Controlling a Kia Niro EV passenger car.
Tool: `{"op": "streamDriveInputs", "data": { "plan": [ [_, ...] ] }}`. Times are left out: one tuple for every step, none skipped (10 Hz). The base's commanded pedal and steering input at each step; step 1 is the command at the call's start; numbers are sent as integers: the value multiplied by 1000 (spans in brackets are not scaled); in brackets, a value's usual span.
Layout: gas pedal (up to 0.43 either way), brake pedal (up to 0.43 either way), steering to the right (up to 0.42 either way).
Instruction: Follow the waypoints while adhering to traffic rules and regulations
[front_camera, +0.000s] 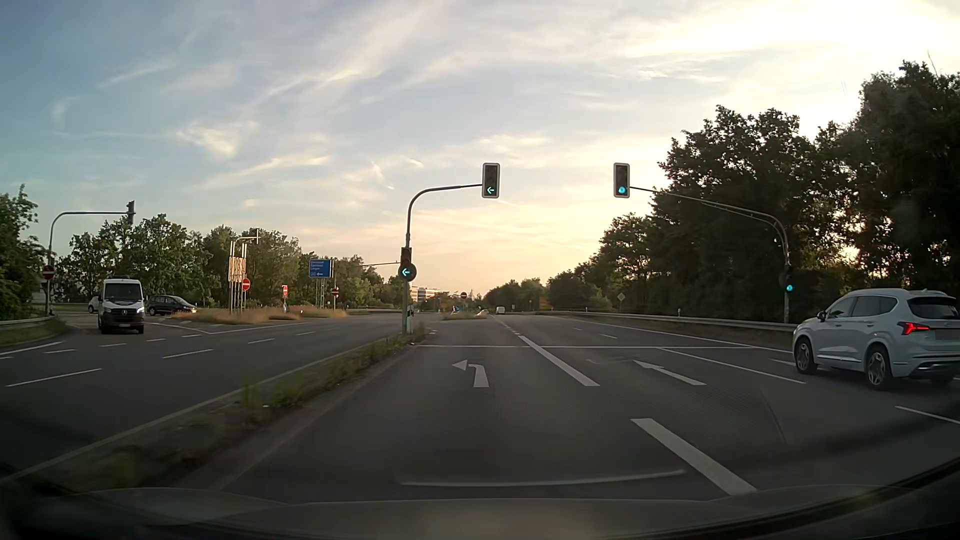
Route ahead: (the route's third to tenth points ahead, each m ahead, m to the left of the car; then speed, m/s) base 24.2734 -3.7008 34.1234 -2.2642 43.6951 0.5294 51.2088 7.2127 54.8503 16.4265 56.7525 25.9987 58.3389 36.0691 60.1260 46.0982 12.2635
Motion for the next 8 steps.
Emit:
{"op": "streamDriveInputs", "data": {
  "plan": [
    [0,134,1],
    [0,140,0],
    [0,146,-1],
    [0,152,-1],
    [0,159,-1],
    [0,165,-1],
    [0,165,-1],
    [0,171,-1]
  ]
}}
